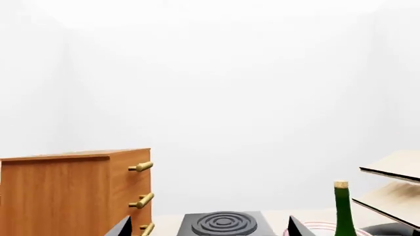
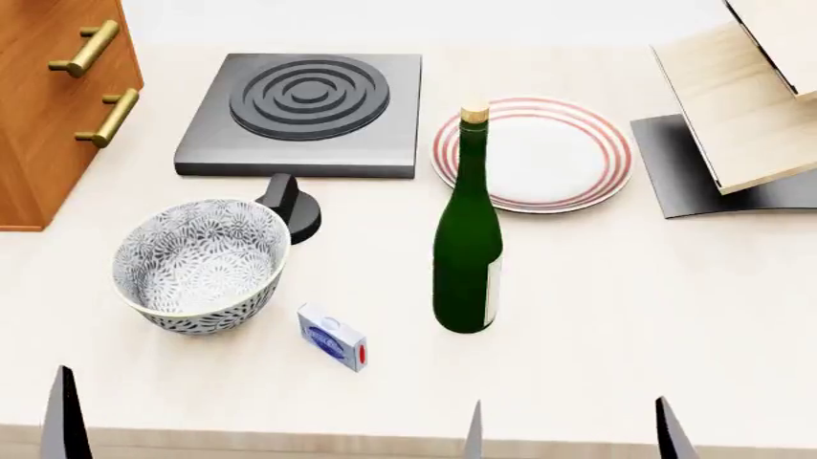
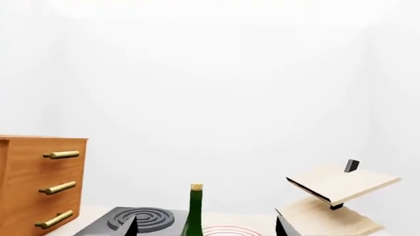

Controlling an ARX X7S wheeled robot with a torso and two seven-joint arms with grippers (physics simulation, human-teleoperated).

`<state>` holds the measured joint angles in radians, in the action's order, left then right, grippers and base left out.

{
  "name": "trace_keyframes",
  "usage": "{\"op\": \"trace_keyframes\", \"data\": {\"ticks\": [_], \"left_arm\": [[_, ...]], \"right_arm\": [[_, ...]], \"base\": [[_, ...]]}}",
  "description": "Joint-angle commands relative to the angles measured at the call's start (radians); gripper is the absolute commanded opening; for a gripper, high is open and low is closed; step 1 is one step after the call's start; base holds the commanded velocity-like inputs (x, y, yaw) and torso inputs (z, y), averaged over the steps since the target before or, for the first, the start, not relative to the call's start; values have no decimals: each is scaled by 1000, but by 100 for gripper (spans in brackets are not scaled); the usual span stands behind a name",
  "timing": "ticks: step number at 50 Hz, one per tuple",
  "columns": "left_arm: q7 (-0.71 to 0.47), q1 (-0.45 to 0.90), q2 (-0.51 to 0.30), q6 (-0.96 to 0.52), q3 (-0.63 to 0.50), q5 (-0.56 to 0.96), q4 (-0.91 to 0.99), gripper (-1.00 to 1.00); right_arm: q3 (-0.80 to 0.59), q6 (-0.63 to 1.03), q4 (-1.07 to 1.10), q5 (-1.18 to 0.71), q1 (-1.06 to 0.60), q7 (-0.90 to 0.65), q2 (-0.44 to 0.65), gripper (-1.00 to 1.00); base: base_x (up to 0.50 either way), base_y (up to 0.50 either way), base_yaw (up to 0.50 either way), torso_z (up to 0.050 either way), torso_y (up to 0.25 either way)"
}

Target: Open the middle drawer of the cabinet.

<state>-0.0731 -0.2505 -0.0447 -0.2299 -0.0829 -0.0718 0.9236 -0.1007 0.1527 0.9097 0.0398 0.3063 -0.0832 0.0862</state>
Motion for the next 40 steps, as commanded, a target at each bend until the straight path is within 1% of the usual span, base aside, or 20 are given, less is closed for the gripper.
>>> {"op": "trace_keyframes", "data": {"ticks": [1, 10, 13, 40], "left_arm": [[45, -57, 40, 18, 1, -33, 123, 100], [36, -81, 41, 58, 5, -25, 123, 100], [35, -79, 41, 58, 3, -30, 123, 100], [30, -68, 41, 28, -9, -45, 123, 100]], "right_arm": [[26, -38, 137, 34, 81, 89, -75, 100], [21, -23, 137, 44, 81, 85, -83, 100], [19, -26, 137, 45, 83, 85, -83, 100], [9, -23, 137, 59, 85, 92, -83, 100]], "base": [[0, 0, 0, 0, 0], [0, 0, 0, 0, 0], [197, 0, 0, 0, 0], [493, 0, 0, 0, 0]]}}
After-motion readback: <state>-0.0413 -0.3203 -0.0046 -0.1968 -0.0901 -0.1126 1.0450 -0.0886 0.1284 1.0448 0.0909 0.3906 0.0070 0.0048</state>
